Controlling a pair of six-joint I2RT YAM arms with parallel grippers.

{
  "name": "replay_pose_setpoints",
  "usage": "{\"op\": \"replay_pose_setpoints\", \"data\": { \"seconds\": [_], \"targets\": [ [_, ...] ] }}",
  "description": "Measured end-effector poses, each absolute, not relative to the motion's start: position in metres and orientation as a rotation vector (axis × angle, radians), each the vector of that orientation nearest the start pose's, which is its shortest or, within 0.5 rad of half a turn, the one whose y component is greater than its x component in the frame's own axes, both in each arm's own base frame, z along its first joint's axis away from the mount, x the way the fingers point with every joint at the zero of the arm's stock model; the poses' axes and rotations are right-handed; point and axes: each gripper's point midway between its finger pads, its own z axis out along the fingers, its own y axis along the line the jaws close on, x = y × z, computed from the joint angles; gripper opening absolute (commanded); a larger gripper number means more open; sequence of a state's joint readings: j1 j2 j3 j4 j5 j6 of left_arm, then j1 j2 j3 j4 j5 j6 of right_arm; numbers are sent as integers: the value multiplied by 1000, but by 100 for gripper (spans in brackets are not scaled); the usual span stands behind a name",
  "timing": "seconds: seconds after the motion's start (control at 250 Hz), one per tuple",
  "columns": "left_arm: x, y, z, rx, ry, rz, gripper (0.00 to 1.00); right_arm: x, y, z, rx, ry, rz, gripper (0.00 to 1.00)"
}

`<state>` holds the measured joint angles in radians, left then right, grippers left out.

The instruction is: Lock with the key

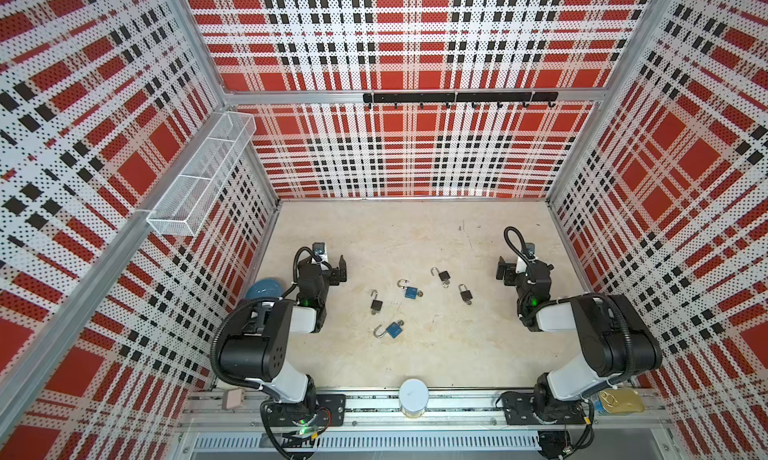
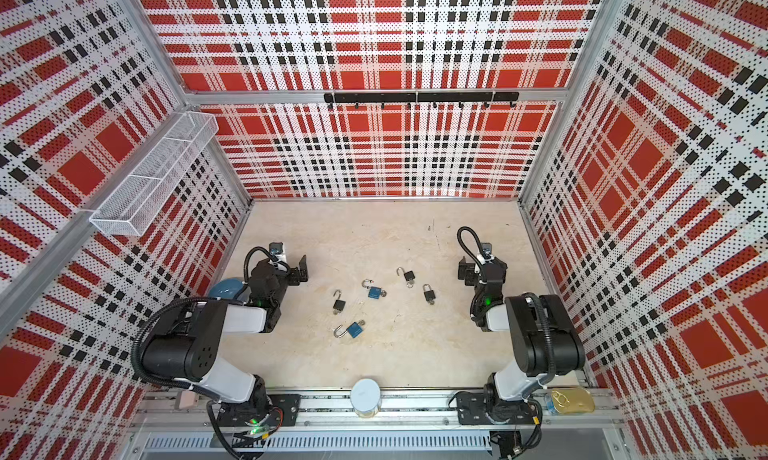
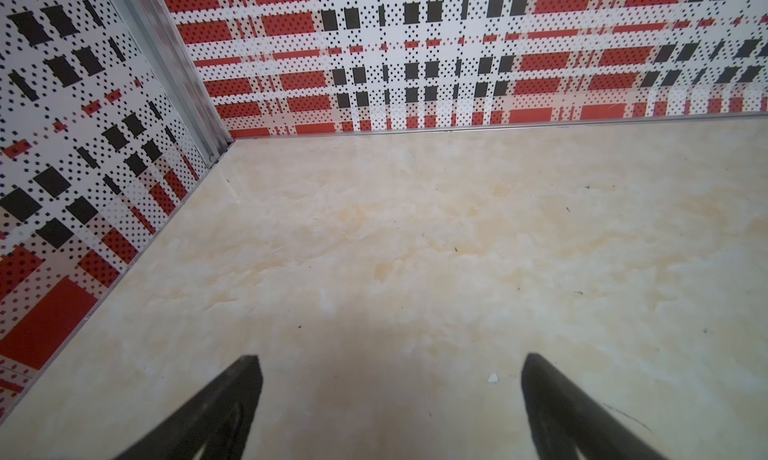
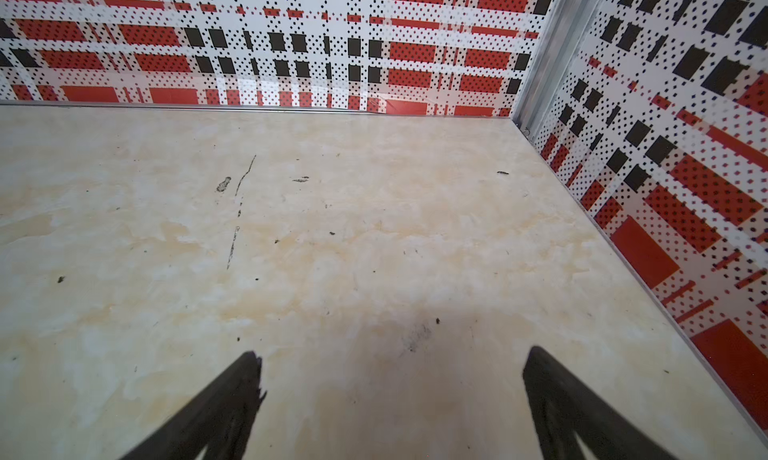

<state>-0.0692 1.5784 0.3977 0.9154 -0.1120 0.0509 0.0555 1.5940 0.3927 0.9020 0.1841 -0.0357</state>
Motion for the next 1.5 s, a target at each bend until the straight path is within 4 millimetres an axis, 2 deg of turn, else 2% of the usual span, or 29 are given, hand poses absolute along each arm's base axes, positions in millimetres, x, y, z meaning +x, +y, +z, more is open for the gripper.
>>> {"op": "replay_pose_setpoints", "data": {
  "seconds": [1.06, 1.188, 1.26, 1.292, 1.368, 1.5],
  "targets": [
    [407, -9, 110, 32, 1835, 90, 100, 404, -8, 98, 29, 1870, -132, 100],
    [406, -5, 109, 11, 1842, 110, 92, 404, -8, 98, 30, 1872, -134, 100],
    [403, 0, 116, -10, 1842, 132, 89, 401, -10, 97, 36, 1898, -145, 96],
    [401, 1, 124, -19, 1829, 142, 88, 399, -11, 99, 45, 1912, -154, 94],
    [396, -1, 148, -34, 1780, 170, 87, 400, -15, 118, 78, 1927, -177, 79],
    [389, -24, 191, -32, 1728, 176, 85, 411, -10, 176, 143, 1896, -157, 73]
  ]
}}
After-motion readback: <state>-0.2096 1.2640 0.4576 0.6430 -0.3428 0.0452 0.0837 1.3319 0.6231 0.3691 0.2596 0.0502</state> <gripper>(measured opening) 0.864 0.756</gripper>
